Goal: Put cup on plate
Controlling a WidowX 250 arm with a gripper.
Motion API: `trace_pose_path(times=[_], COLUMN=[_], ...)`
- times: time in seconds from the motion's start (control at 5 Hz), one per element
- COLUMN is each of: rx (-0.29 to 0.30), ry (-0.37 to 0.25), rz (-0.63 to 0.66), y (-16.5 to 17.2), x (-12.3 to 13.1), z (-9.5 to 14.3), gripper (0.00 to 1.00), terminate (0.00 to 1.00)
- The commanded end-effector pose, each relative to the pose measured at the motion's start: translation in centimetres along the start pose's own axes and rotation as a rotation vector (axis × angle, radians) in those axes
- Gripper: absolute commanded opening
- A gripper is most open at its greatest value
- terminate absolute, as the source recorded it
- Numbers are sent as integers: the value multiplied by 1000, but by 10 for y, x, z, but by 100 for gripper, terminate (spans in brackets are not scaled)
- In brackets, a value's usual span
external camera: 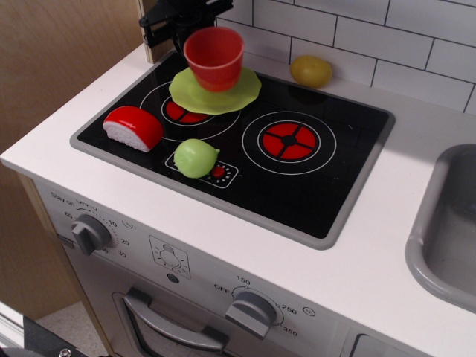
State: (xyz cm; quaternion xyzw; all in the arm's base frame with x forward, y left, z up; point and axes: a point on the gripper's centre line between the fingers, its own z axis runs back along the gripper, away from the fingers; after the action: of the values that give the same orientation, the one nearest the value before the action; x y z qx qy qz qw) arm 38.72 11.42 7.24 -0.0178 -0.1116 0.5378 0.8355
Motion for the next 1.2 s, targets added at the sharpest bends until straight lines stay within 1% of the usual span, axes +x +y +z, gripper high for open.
trace_pose_path(times=[0.0,0.2,0.6,0.8,1.0], rx=[-21,-23,-34,-25,-30], ry=[-73,-99,-166,-190,-208], rz=[-9,-28,-56,-71,-83], y=[-8,-10,-11,-7,-4], x=[6,7,13,22,30], z=[11,14,20,20,21], gripper=[0,100,100,100,100], terminate=[0,0,0,0,0])
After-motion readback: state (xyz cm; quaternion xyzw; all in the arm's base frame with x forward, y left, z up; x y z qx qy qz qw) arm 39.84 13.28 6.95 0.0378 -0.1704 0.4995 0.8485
